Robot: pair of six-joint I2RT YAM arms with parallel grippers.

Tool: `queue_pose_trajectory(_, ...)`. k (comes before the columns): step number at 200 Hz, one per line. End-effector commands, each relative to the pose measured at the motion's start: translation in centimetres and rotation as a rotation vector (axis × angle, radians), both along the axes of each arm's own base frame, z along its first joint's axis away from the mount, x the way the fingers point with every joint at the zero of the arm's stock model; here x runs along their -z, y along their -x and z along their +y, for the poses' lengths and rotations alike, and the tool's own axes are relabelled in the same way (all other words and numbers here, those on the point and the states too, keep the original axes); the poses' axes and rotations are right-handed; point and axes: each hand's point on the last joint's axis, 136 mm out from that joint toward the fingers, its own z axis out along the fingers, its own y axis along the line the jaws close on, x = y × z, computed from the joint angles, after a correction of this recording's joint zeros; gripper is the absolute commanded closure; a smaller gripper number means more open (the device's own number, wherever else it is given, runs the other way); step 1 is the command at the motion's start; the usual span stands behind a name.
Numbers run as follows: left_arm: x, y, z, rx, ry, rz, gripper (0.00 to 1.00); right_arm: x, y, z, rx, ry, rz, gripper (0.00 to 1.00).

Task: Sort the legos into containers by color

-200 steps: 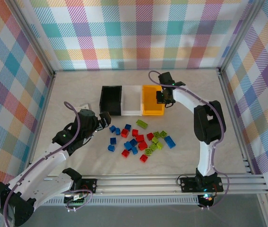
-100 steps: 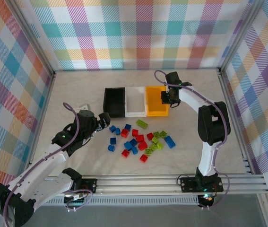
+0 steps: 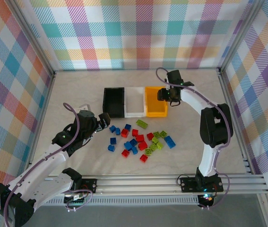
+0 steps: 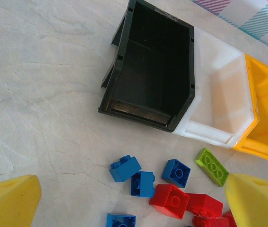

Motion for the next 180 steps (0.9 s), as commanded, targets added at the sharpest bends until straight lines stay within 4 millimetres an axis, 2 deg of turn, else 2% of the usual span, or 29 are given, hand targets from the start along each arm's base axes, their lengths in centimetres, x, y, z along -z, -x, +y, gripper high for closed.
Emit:
queue_pose_trajectory(1,-0.6,-0.1,0.1,-0.004,0.026,-0.012,0.0,-3.0,1.7,0.3,0.01,-0.068,-0.039,0.37)
queue_pose_trajectory(18,-0.5,-0.2,-0.2,-0.002,0.044,-0.008,0.0,-3.1,4.4,0.8,0.012,-0.119,-0.013,0.36)
queue_pose_trajectory(45,-0.1,-0.2,-0.9,0.021,0.078,-0.001,0.0,-1.4,9.9,0.7,0.016,-0.121,0.071,0.35)
queue_pose_trajectory(69,0.6,-0.1,-1.4,0.034,0.105,0.011,0.0,1.4,15.6,-0.6,0.058,-0.122,0.197,0.36)
queue_pose_trajectory(99,1.5,0.0,-1.6,0.036,0.119,0.03,0.0,2.4,20.9,-2.5,0.089,-0.087,0.253,0.36)
queue_pose_trajectory(118,2.0,0.1,-1.5,0.031,0.122,0.036,0.0,3.0,22.9,-3.1,0.088,-0.064,0.291,0.35)
queue_pose_trajectory(180,2.4,0.2,-1.0,0.013,0.132,0.048,0.0,6.4,25.3,-3.4,0.041,0.052,0.394,0.35)
